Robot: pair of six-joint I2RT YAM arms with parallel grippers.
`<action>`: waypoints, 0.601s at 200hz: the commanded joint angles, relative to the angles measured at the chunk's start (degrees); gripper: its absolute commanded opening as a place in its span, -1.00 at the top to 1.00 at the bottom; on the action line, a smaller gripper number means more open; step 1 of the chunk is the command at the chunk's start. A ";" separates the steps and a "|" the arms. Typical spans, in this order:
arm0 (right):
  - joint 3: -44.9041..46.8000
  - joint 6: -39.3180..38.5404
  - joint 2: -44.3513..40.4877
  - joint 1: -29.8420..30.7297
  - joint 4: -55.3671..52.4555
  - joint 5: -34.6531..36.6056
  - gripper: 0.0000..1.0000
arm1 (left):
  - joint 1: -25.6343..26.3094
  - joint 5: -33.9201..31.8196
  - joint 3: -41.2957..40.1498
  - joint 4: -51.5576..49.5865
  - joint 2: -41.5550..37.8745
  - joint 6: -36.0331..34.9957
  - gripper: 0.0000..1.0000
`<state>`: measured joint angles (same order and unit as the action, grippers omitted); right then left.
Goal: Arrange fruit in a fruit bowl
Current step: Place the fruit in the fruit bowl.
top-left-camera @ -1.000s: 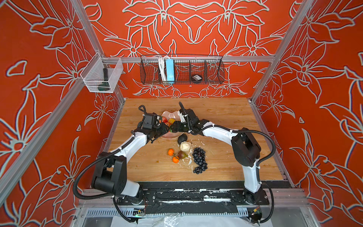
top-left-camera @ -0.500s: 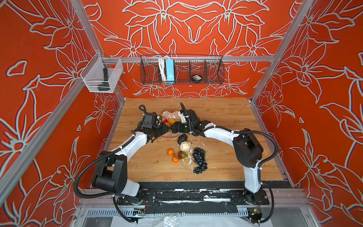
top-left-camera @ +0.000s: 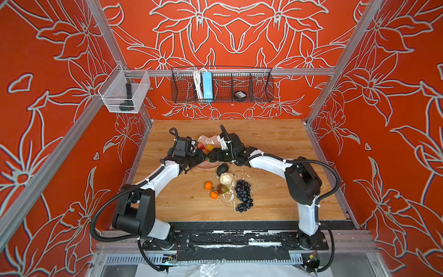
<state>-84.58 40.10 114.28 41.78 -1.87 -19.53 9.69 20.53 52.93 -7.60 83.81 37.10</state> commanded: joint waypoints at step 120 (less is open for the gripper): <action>12.75 -4.14 -13.92 -4.77 -0.20 2.75 -0.83 | 8.66 -23.86 17.21 -23.85 6.68 -11.41 1.00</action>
<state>-75.02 38.06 105.69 37.85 -1.06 -19.42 16.51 4.67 65.43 -21.71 87.11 28.93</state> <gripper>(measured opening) 0.914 0.088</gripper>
